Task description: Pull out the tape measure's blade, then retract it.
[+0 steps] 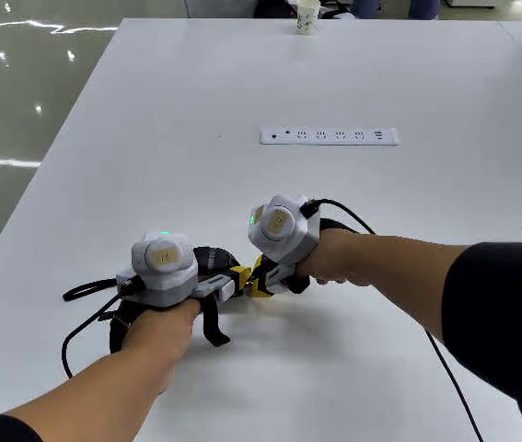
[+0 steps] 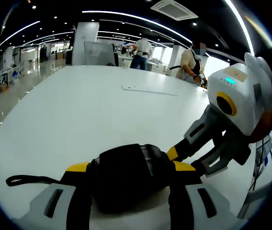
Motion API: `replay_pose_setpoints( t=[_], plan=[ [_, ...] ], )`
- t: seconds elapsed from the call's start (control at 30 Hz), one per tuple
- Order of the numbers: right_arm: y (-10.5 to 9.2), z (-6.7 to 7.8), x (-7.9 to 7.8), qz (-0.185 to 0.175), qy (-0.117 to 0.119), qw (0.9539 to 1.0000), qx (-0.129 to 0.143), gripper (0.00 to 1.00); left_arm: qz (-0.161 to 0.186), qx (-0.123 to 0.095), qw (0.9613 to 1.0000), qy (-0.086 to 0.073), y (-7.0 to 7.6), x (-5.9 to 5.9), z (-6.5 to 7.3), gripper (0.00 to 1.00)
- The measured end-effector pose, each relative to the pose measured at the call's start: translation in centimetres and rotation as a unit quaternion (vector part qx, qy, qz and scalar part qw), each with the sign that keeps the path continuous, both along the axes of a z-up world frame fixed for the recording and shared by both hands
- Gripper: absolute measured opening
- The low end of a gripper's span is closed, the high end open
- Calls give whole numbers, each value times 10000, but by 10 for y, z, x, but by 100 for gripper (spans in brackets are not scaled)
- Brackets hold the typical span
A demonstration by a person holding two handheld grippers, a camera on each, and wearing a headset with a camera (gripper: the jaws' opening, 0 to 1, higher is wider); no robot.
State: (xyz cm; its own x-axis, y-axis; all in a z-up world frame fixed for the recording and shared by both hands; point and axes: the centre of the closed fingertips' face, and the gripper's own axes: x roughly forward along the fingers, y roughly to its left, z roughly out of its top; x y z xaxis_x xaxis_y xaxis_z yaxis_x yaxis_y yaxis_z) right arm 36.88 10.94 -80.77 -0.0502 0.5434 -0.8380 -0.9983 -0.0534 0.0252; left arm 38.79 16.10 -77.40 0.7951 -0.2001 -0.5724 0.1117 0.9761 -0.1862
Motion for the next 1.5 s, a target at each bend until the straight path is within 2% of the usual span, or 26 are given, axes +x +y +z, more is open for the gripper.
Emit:
replay_pose_setpoints(
  t=[0.7,1.1,1.3,1.5],
  plan=[
    [5,0,0,-37,9,10000,75,12,-8,21,10000,-14,-1,0,0,61],
    [7,-1,0,-89,-182,9998,-48,13,37,-10,10000,17,-1,1,1,63],
    [6,1,-1,-133,-223,9997,-28,13,38,-100,9999,95,-1,1,1,63],
    [5,8,0,-175,-199,9996,55,13,97,-305,9994,144,1,1,5,62]
  ],
)
